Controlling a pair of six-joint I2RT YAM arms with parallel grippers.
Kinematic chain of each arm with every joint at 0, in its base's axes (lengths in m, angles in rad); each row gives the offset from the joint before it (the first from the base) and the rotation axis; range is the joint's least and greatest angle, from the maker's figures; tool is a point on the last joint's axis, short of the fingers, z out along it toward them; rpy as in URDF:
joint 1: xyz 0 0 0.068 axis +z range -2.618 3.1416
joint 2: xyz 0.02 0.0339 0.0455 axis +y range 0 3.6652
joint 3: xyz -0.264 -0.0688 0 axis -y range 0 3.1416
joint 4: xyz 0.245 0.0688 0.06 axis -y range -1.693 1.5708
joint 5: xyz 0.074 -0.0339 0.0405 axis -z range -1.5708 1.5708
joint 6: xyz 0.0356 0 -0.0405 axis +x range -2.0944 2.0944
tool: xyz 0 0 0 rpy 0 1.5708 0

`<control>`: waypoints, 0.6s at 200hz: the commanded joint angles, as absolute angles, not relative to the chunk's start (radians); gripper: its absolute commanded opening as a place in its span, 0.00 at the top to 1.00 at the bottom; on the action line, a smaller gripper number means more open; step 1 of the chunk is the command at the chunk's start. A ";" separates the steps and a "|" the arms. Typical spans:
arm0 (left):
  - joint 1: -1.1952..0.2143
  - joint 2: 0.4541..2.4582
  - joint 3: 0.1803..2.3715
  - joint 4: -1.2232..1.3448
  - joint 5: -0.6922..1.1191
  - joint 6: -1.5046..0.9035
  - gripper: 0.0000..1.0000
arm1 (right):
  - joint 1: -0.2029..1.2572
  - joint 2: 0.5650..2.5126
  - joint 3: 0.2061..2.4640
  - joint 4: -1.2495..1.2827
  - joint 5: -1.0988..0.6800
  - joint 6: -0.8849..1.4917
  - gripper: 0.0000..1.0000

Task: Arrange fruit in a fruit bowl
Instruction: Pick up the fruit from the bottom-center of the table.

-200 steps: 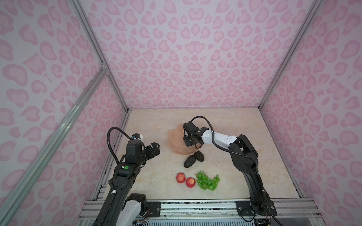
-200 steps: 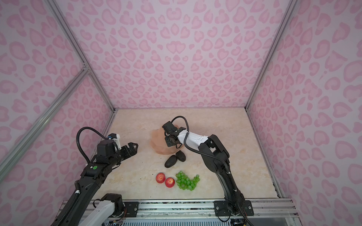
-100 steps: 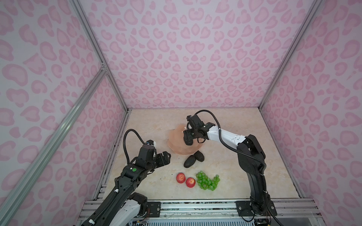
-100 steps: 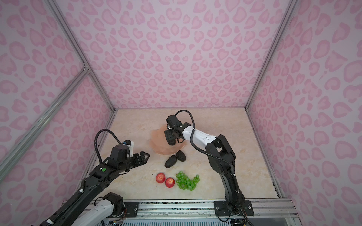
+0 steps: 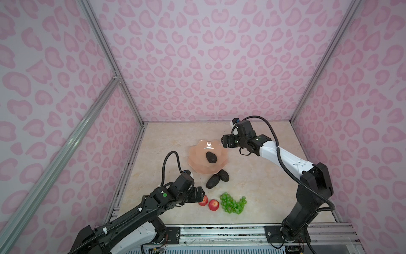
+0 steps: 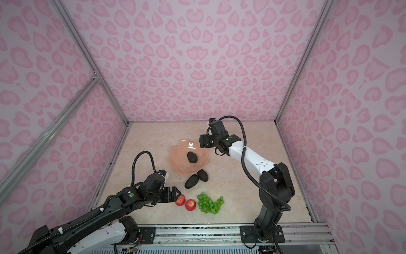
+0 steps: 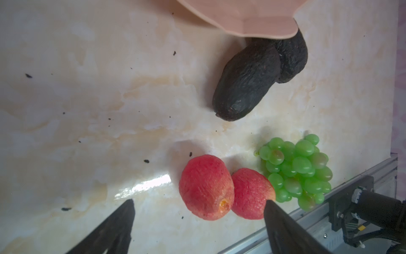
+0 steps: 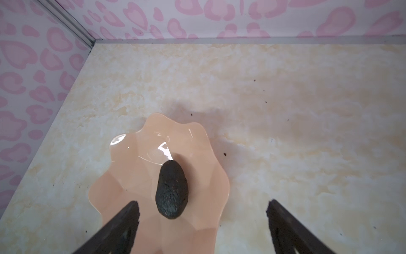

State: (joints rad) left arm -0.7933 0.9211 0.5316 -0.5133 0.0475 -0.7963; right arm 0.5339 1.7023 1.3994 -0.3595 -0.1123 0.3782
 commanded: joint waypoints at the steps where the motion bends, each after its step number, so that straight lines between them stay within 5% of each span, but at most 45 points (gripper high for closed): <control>1: -0.835 0.974 0.525 -0.452 0.004 -0.819 0.07 | 0.516 1.657 1.331 -0.323 -0.134 0.406 0.08; 57: -0.894 1.175 0.568 -0.405 -0.015 -0.776 0.08 | 0.484 1.611 1.240 -0.304 -0.130 0.424 0.07; 120: -0.896 1.236 0.570 -0.396 -0.014 -0.775 0.43 | 0.463 1.612 1.234 -0.305 -0.138 0.414 0.08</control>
State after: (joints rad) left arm -0.8959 1.2362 0.5758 -0.4091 0.0013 -0.7692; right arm 0.4686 1.6093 1.2396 -0.3191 -0.1310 0.4156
